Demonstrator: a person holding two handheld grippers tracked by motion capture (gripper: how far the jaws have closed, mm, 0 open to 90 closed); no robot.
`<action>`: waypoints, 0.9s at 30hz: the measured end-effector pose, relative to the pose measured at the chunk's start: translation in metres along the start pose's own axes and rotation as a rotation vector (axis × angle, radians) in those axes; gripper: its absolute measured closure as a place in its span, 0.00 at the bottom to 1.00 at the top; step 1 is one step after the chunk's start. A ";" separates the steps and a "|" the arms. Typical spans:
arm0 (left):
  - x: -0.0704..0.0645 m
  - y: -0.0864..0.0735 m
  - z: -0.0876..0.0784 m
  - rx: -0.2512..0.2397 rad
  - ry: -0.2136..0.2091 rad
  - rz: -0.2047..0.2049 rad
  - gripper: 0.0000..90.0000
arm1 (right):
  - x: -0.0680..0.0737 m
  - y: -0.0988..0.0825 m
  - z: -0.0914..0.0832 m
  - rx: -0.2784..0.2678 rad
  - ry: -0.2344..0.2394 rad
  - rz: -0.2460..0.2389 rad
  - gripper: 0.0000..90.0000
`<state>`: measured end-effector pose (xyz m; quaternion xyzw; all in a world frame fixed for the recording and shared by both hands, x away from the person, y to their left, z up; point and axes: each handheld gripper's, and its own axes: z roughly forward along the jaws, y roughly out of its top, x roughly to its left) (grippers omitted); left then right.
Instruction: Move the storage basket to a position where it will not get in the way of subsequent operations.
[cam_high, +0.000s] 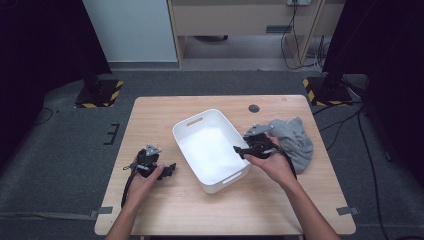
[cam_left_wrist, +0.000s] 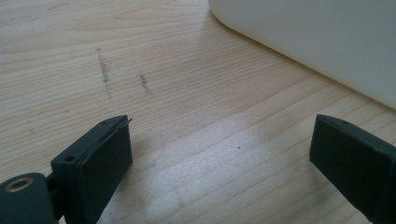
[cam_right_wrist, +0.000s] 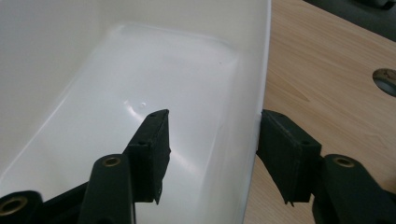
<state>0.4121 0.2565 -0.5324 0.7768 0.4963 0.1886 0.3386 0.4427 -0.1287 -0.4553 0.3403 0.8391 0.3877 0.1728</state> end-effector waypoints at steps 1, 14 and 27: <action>0.002 0.000 -0.002 -0.004 0.002 0.000 0.06 | 0.003 0.001 0.000 -0.007 0.006 -0.002 0.46; 0.012 0.000 -0.012 -0.024 0.012 -0.055 0.11 | 0.016 -0.002 0.000 -0.070 0.049 0.046 0.48; 0.006 0.007 -0.036 -0.095 0.023 -0.077 0.17 | 0.007 -0.001 -0.010 -0.135 0.026 0.067 0.61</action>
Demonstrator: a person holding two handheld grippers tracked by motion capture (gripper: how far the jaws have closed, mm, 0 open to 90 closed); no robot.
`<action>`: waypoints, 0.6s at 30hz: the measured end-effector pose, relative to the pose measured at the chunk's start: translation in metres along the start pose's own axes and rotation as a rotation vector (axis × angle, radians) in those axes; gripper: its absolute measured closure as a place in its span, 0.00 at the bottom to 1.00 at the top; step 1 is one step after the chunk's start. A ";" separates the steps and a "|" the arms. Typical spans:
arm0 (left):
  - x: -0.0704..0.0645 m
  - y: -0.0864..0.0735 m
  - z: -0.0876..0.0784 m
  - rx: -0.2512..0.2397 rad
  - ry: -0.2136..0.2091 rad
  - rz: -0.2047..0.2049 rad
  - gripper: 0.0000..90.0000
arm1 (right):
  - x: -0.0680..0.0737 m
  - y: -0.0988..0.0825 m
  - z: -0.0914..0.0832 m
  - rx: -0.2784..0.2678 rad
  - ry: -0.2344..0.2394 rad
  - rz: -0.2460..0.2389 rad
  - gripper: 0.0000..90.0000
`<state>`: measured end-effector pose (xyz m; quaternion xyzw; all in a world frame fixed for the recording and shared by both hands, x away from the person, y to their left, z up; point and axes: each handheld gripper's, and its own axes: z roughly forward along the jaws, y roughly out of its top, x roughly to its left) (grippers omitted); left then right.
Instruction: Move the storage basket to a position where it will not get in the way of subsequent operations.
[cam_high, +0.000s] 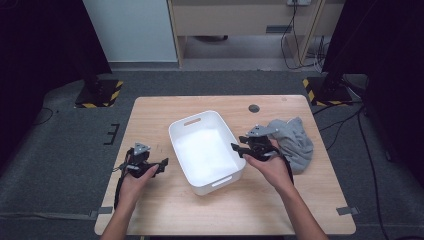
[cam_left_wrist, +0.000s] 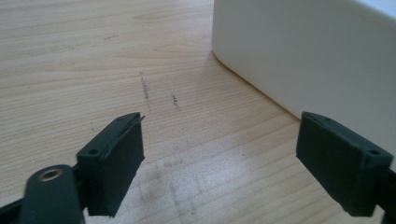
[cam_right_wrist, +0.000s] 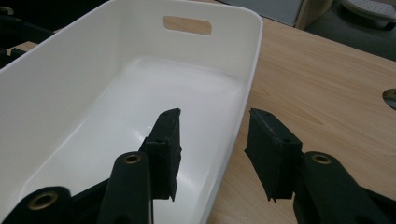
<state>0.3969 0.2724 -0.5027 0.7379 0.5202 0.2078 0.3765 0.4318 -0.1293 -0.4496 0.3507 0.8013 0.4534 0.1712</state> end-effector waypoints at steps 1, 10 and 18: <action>0.000 0.000 -0.002 -0.003 -0.004 -0.010 0.18 | 0.000 0.000 -0.001 -0.001 -0.007 -0.001 0.61; -0.003 0.008 -0.017 -0.049 -0.026 -0.004 0.23 | -0.009 -0.004 -0.002 -0.015 -0.031 0.024 0.64; -0.012 0.012 -0.022 -0.075 -0.050 0.002 0.29 | -0.021 -0.006 -0.012 -0.045 -0.052 0.059 0.66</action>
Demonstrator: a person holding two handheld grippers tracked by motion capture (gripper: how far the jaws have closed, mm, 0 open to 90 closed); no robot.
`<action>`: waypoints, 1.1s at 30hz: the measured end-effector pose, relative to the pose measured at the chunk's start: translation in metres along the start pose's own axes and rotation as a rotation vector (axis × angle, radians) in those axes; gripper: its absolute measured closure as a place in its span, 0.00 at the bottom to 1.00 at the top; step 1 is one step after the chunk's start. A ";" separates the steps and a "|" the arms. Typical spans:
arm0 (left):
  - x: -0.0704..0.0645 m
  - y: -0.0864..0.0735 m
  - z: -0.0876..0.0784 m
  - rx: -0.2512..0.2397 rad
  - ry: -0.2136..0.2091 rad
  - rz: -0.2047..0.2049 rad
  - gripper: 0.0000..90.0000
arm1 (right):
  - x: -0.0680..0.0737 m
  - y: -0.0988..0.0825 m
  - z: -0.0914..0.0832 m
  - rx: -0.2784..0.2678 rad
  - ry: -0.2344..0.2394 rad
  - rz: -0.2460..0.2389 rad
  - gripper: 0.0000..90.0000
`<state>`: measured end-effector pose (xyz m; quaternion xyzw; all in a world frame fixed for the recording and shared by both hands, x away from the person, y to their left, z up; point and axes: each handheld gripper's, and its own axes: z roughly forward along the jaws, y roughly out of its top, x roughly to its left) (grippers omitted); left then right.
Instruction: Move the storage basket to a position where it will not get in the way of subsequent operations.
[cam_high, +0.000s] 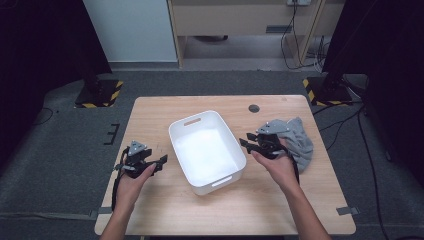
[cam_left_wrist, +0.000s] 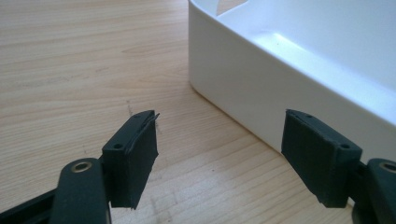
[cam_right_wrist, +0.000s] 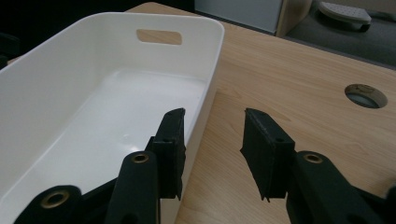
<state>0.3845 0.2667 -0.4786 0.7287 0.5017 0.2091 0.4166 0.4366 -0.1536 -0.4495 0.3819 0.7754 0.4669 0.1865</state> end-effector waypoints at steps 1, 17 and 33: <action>-0.001 0.000 0.000 -0.006 -0.001 -0.002 0.29 | -0.001 -0.001 0.000 0.002 -0.005 0.003 0.66; -0.007 0.013 -0.012 -0.049 -0.045 -0.029 0.31 | -0.001 -0.019 0.009 0.079 0.030 0.029 0.68; -0.021 0.020 -0.010 -0.055 -0.056 -0.006 0.30 | 0.033 -0.030 0.017 0.106 0.106 -0.024 0.65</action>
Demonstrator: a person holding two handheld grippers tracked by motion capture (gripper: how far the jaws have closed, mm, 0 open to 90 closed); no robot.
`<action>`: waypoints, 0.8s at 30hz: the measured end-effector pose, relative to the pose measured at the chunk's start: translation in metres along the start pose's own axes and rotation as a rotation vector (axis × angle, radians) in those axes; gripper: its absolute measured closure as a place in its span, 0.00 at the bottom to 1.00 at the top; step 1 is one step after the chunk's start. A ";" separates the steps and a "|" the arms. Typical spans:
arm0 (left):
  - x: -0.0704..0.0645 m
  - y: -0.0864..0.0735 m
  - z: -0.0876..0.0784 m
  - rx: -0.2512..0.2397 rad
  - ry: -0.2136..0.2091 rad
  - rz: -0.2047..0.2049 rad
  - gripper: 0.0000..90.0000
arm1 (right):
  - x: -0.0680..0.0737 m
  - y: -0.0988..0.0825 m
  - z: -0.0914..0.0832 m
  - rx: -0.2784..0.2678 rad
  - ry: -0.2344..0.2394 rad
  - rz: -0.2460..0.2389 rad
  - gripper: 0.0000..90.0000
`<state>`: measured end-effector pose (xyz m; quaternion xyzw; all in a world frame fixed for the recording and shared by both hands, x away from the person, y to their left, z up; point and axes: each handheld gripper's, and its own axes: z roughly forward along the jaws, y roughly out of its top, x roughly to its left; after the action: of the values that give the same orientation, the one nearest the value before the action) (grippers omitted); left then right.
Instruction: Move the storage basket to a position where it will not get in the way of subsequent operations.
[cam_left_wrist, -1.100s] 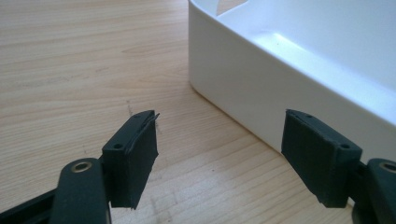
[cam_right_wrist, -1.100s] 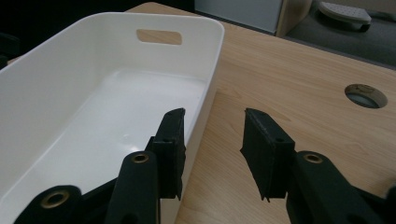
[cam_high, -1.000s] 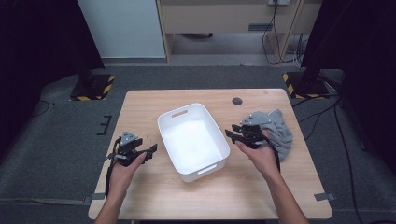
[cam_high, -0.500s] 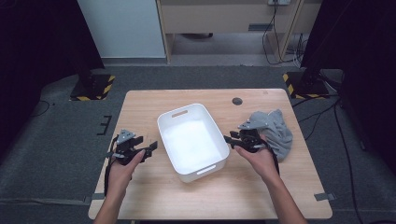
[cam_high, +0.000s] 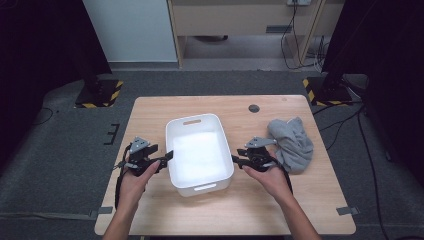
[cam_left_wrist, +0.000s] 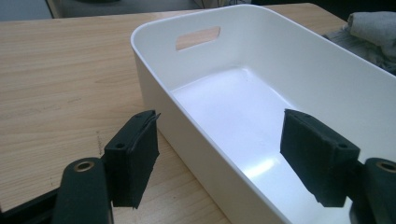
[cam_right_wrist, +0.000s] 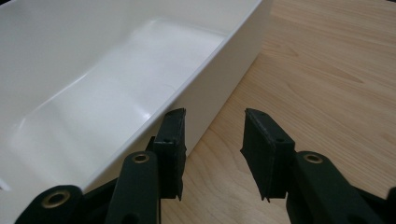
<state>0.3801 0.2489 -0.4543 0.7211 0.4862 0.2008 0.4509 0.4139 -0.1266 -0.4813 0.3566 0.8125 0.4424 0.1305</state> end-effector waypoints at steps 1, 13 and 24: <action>0.000 0.000 0.000 0.005 0.005 0.006 0.30 | 0.002 0.000 0.001 0.002 0.006 -0.008 0.65; -0.002 -0.003 0.005 0.046 0.056 0.022 0.42 | -0.004 -0.008 0.000 0.021 -0.026 -0.026 0.59; -0.009 -0.004 0.018 0.079 0.088 0.007 0.54 | -0.016 -0.016 -0.001 0.036 -0.073 -0.018 0.57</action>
<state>0.3872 0.2331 -0.4657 0.7304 0.5105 0.2147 0.3997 0.4172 -0.1441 -0.4957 0.3674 0.8183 0.4131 0.1575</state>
